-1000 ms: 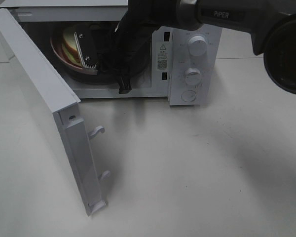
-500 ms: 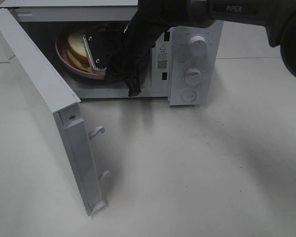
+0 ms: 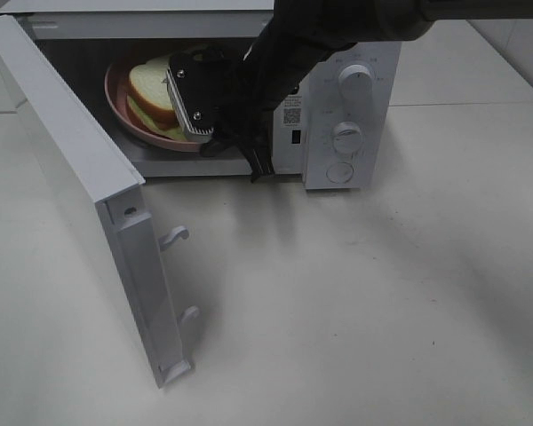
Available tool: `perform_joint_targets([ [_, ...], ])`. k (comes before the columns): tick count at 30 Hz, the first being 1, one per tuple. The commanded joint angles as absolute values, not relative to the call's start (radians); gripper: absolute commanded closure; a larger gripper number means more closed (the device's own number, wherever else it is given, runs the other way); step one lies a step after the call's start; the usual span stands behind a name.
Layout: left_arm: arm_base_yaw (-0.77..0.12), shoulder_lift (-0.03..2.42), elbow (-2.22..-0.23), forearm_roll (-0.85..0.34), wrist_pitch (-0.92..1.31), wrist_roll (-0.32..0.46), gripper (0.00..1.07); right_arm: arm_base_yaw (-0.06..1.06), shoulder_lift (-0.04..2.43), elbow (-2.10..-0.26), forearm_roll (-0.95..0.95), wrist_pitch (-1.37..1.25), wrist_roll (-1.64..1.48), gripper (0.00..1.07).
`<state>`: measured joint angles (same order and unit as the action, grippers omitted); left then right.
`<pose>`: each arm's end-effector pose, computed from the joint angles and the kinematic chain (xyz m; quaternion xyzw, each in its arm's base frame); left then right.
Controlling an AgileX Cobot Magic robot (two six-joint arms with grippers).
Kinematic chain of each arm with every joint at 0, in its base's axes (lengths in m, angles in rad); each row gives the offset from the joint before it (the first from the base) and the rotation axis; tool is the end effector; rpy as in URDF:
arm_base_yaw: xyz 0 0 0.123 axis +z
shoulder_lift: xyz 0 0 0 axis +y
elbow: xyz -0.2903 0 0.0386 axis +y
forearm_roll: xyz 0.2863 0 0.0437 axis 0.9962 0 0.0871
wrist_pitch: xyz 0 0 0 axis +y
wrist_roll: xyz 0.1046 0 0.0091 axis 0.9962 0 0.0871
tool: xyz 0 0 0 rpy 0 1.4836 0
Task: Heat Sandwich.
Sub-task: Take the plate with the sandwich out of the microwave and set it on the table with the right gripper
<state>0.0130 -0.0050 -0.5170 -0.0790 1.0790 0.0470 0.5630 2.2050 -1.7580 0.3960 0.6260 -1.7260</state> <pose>0.0294 -0.0069 0.2934 0.0168 0.8514 -0.0237 0.5236 0.4438 0.3082 0.1665 -0.8054 0.4969 -0.0247 0.3221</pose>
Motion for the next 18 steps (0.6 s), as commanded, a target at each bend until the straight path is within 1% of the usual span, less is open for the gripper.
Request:
perform_joint_targets([
  [1, 0.016, -0.01, -0.515, -0.081, 1.07, 0.048, 0.1, 0.56, 2.16, -1.709, 0.412, 0.598, -1.749, 1.07],
  [8, 0.016, -0.01, -0.515, -0.081, 1.07, 0.048, 0.1, 0.56, 2.078, -1.568, 0.432, 0.564, -1.796, 1.07],
  [18, 0.016, -0.01, -0.515, -0.081, 1.07, 0.048, 0.1, 0.56, 1.985, -1.432, 0.431, 0.548, -1.811, 1.07],
])
